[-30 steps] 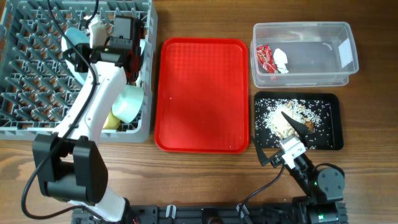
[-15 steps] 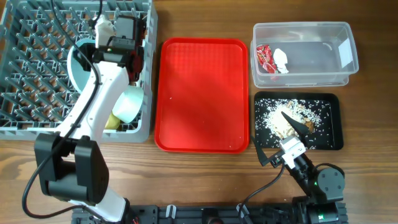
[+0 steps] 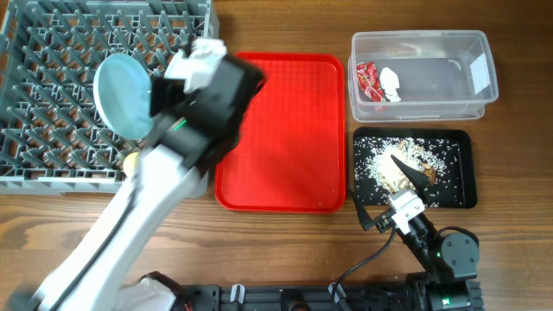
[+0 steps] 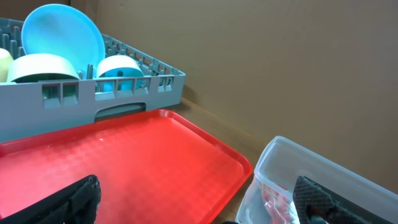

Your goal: Sort waste into correct bins and load items into the dishwasher rack

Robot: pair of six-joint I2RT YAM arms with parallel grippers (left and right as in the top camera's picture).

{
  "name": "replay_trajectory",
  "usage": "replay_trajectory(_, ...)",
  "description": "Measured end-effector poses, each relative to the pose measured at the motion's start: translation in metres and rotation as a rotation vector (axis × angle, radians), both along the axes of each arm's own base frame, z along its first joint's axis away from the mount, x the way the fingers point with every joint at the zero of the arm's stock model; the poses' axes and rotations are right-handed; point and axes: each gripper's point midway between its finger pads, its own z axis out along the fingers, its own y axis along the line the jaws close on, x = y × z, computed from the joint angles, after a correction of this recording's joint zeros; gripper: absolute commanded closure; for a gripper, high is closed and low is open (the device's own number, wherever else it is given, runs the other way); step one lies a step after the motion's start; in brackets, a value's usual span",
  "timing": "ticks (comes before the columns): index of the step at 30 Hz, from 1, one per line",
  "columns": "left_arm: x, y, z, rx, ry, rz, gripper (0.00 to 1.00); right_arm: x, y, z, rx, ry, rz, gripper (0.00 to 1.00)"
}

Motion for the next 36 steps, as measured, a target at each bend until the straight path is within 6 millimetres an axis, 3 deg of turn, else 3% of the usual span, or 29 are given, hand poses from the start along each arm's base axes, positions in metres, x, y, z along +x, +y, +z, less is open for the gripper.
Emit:
replay_trajectory(2,-0.045,-0.005,0.037,-0.276,-0.052,-0.090,0.00,0.000,0.000,0.000,0.000,0.000,0.000,0.00)
replay_trajectory(5,-0.091,-0.005,0.061,-0.446,-0.069,-0.182,0.00,0.000,0.000,0.000,0.000,0.000,0.000,0.00)
replay_trajectory(8,-0.121,-0.008,0.081,-0.568,-0.112,-0.268,0.00,0.000,0.000,0.000,0.000,0.000,0.000,0.00)
replay_trajectory(13,-0.172,0.010,0.082,-0.616,-0.095,-0.319,0.00,0.000,0.000,0.000,0.000,0.000,0.000,0.00)
replay_trajectory(16,-0.189,0.016,0.085,-0.647,-0.112,-0.337,0.00,0.000,0.000,0.000,0.000,0.000,0.000,0.00)
replay_trajectory(20,-0.169,0.005,0.121,-0.714,-0.341,-0.424,0.00,0.000,0.000,0.000,0.000,-0.001,0.000,0.00)
replay_trajectory(21,-0.163,0.004,0.123,-0.710,-0.379,-0.442,0.00,0.000,0.000,0.000,0.000,0.000,0.000,0.00)
replay_trajectory(23,-0.152,0.002,0.111,-0.695,-0.427,-0.484,0.00,0.000,0.000,0.000,0.000,0.000,0.000,0.00)
replay_trajectory(27,-0.136,-0.008,0.060,-0.682,-0.480,-0.615,0.00,0.000,0.000,0.000,0.000,0.000,0.000,0.00)
replay_trajectory(30,-0.140,-0.017,0.014,-0.680,-0.525,-0.709,0.00,0.000,0.000,0.000,0.000,0.000,0.000,0.00)
replay_trajectory(36,-0.147,-0.021,-0.045,-0.673,-0.554,-0.758,0.00,0.000,0.000,0.000,0.000,0.000,0.000,0.00)
